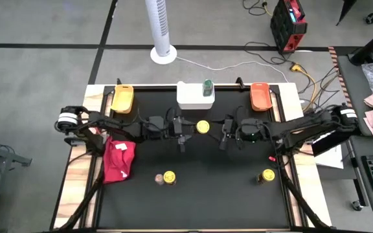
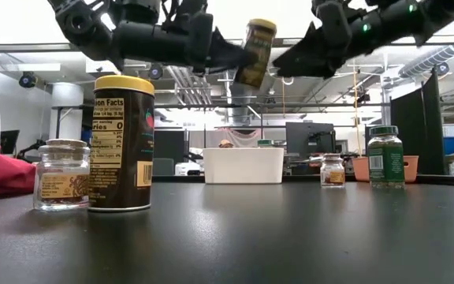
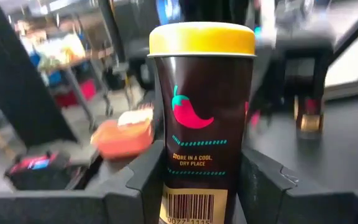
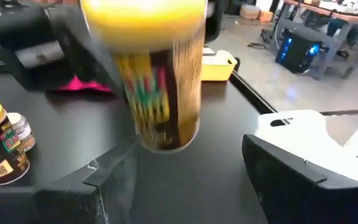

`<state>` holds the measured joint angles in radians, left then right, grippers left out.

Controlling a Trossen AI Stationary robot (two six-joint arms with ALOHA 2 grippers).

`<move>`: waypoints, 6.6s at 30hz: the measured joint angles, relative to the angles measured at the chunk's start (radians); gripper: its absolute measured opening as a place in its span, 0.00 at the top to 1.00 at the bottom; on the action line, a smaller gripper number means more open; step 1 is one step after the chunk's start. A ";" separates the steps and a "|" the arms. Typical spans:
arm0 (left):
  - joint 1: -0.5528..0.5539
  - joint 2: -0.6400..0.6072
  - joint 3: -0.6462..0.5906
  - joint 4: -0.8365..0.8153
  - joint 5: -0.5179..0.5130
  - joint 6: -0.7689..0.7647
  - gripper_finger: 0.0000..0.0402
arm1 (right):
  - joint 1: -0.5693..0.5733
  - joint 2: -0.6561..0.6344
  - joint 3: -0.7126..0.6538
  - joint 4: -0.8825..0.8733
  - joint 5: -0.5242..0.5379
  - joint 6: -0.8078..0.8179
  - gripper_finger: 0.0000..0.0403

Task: Sort spices by type
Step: Put the top dark brown spice bottle into the orange bin

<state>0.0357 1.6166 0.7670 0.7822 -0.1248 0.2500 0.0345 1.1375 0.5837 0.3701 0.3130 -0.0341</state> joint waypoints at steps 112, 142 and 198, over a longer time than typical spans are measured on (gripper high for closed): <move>-0.008 -0.548 -0.009 -0.696 -0.259 -0.054 0.39 | -0.886 -0.041 0.229 -0.763 0.264 0.437 0.46; -0.008 -0.541 -0.050 -0.694 -0.259 -0.094 0.39 | -0.885 0.188 0.213 -0.683 0.475 0.486 0.46; -0.016 -0.697 -0.057 -0.689 -0.250 -0.129 0.39 | -0.909 0.339 0.200 -0.637 0.514 0.674 0.44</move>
<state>0.0193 0.9192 0.7101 0.0932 -0.3752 0.1211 -0.8749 1.4765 0.7837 -0.2667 0.8270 0.6403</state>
